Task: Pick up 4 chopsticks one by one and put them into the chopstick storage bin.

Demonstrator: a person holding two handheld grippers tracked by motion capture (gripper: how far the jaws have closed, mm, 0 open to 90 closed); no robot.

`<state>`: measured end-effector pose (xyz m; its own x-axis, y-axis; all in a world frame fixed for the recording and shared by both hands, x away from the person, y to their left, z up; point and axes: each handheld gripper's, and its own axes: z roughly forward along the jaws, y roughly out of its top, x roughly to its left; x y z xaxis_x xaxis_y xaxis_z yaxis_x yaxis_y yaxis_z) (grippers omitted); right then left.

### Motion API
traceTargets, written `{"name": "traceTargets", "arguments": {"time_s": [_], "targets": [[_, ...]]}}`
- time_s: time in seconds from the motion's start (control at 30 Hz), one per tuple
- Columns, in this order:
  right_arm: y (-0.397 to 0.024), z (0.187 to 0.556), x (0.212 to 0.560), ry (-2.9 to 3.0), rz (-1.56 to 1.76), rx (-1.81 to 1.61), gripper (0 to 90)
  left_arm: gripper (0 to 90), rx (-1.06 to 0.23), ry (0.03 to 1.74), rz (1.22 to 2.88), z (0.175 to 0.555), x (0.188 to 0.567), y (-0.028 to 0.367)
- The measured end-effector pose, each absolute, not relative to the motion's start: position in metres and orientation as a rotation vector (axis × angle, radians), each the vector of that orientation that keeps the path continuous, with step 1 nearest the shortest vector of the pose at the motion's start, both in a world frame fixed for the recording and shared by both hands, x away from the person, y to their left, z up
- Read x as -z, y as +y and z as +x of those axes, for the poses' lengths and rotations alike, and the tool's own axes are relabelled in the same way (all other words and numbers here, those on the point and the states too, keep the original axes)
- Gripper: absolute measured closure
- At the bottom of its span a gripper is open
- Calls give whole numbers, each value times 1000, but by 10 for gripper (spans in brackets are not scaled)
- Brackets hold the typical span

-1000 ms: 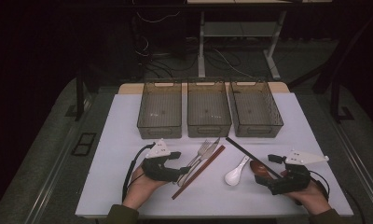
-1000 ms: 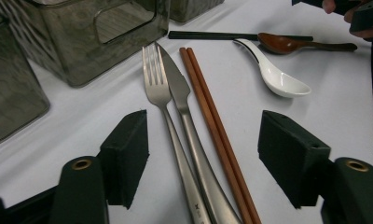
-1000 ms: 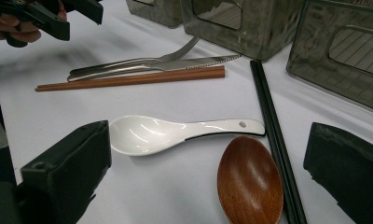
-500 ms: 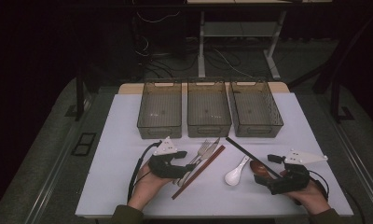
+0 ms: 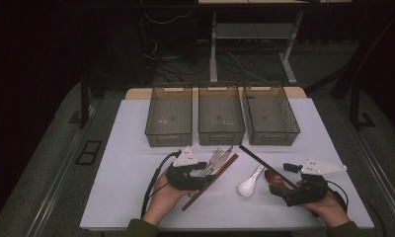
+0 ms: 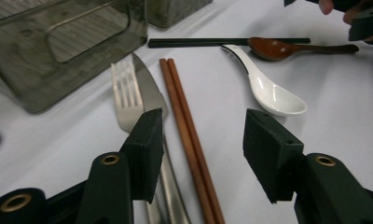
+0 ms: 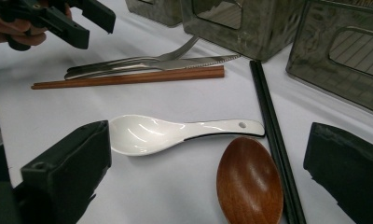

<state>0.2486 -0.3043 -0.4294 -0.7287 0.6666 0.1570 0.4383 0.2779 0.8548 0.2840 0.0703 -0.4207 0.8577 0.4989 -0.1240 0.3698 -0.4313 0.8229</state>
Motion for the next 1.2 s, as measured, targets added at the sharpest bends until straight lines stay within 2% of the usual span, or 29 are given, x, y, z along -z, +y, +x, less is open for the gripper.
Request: {"name": "traceTargets", "arguments": {"time_s": [0.23, 0.77, 1.2], "targets": [[-304, 249, 430, 2310, 1022, -1433, 6, 531, -179, 623, 2090, 279, 423, 65], [-302, 248, 429, 2304, 1025, -1439, 6, 764, -164, 646, 2140, 278, 432, 55], [-302, 249, 430, 2313, 1021, -1428, 6, 802, -198, 655, 2232, 283, 444, 49]]}}
